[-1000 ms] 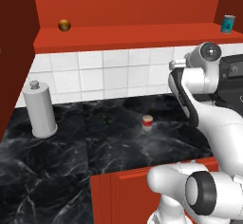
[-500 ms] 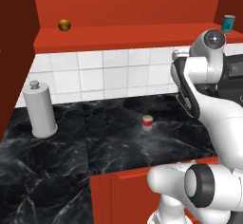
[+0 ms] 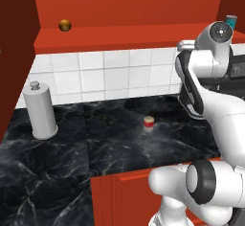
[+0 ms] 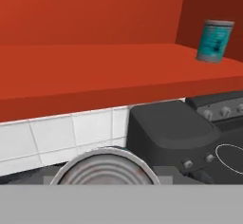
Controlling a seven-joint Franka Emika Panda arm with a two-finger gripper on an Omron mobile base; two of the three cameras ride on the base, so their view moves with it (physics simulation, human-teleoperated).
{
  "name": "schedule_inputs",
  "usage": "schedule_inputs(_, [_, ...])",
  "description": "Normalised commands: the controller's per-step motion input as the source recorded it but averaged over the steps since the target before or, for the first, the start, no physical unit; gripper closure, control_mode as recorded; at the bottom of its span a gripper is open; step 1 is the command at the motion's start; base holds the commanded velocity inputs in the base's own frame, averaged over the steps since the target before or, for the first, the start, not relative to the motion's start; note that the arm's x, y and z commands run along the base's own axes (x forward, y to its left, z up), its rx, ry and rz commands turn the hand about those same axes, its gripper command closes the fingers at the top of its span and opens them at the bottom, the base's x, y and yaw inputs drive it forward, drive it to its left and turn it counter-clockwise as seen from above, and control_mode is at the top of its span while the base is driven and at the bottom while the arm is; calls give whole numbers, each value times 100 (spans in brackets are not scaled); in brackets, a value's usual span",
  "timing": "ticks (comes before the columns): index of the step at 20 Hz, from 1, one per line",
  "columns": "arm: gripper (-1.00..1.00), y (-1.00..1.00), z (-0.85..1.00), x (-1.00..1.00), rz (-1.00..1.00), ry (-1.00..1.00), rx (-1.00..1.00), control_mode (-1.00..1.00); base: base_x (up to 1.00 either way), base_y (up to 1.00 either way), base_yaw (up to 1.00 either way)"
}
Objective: Pick the cans from the counter and place them in their designated side in the cabinet.
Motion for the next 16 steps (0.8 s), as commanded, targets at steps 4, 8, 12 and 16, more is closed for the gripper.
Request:
schedule_inputs(4, [100, -8, 23, 3, -2, -11, -3, -100, 0, 0, 0])
schedule_inputs(8, [100, -11, 28, 1, -2, -7, -1, -100, 0, 0, 0])
schedule_inputs(12, [100, -16, 26, 3, -1, -5, 0, -100, 0, 0, 0])
schedule_inputs(16, [100, -14, 26, 6, -1, -2, 0, -100, 0, 0, 0])
